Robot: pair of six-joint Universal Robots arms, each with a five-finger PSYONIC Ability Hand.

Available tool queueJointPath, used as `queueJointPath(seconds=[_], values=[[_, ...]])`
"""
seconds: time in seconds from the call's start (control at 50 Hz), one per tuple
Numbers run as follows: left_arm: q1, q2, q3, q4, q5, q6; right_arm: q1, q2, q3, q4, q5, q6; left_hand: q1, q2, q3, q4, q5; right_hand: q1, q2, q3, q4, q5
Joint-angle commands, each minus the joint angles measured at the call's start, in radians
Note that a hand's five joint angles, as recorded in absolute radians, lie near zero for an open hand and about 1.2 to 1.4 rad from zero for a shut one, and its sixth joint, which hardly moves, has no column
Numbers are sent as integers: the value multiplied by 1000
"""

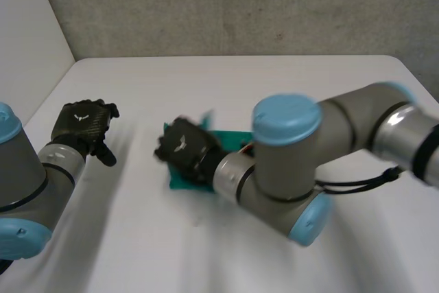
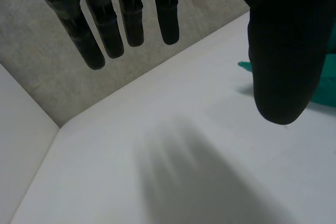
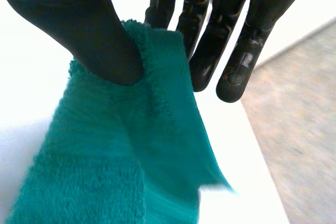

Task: Fold the towel.

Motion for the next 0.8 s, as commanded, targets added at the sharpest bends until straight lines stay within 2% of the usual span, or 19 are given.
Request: queueJointPath(seconds=[0.02,0.04,0.08,0.14,0.18,0.24,0.32,0.42,0.52,0.66,0.8], values=[[-8,-3,-8,1,0,1,41,108,-64,8,111,-55,-24,1,-5,7,15,-330,-536,-542,-547,-523],[-12,-3,-7,1,0,1,40,104,-67,8,140,-53,-36,-10,-17,-5,4,-556,-763,-769,-774,-750],[-20,-2,-4,3,0,-1,34,81,-70,-2,217,-38,-42,-16,-23,-11,-2,-793,-999,-1005,-1010,-986],[-44,-2,12,4,-1,-1,32,30,-63,-17,259,7,-42,-16,-23,-11,-2,-798,-1004,-1010,-1015,-992],[-90,-2,38,10,-1,-1,24,-19,-44,-26,262,57,-42,-16,-23,-11,-2,-798,-1004,-1010,-1015,-992],[-135,-2,65,10,-4,-4,-66,-134,40,-23,267,203,-42,-16,-23,-11,-2,-798,-1004,-1010,-1015,-992],[-215,-3,101,12,-4,-27,-156,-223,149,-19,268,310,-42,-16,-23,-11,-2,-798,-1004,-1010,-1015,-992],[-287,-52,145,12,-4,-89,-255,-266,281,-9,267,373,-42,-16,-23,-11,-2,-798,-1004,-1010,-1015,-992],[-345,-146,193,10,-12,-97,-339,-292,387,-15,259,381,-39,-13,-20,-8,1,-798,-1004,-1010,-1015,-992],[-350,-284,272,3,-15,-96,-430,-295,522,-66,225,383,-36,-10,-17,-5,4,-665,-871,-877,-882,-858],[-345,-376,328,0,-43,-94,-467,-258,562,-173,211,386,-33,-7,-14,-2,7,-137,-343,-349,-354,-331]])
